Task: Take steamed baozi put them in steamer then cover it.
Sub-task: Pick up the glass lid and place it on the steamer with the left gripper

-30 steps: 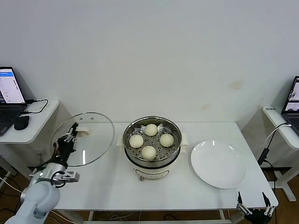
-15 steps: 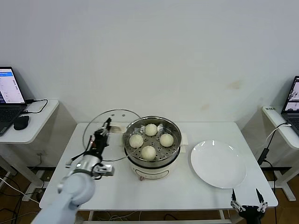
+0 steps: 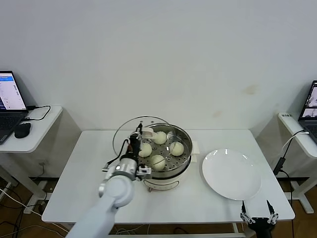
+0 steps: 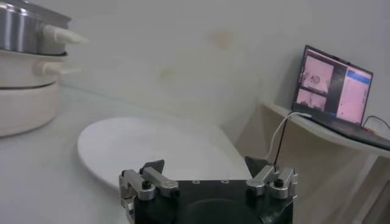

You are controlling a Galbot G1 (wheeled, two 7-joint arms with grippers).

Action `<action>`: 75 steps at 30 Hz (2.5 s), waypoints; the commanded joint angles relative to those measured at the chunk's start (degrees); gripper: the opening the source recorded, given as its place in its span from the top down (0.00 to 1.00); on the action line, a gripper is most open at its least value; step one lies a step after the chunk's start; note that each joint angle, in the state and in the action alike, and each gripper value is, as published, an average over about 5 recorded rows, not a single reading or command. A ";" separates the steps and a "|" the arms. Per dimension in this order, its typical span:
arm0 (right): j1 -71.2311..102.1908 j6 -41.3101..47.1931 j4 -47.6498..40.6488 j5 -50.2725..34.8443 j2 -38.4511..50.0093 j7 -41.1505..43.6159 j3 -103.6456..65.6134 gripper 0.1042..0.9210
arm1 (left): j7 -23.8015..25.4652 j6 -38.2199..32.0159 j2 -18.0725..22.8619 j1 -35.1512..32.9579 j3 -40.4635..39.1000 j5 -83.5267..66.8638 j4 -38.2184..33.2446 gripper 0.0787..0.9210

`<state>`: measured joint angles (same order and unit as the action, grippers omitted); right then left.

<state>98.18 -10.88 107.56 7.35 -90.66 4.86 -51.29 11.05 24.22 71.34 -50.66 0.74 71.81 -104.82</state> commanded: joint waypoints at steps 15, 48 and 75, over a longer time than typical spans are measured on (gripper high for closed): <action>-0.18 0.36 -1.22 0.94 0.01 -0.14 1.62 0.12 | 2.74 1.63 13.56 1.53 -2.69 10.21 8.58 0.94; -0.14 0.35 -1.93 1.04 0.08 0.27 2.49 0.12 | 1.77 0.12 14.52 -0.24 -1.41 12.01 9.40 0.94; 2.31 -0.44 -0.44 0.09 0.21 0.97 3.95 0.12 | -18.49 -21.63 -5.00 -31.16 14.99 -54.28 -18.60 0.14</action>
<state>99.63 -10.72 106.45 8.24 -90.49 5.44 -47.86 6.79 20.95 77.46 -62.70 2.73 67.31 -112.19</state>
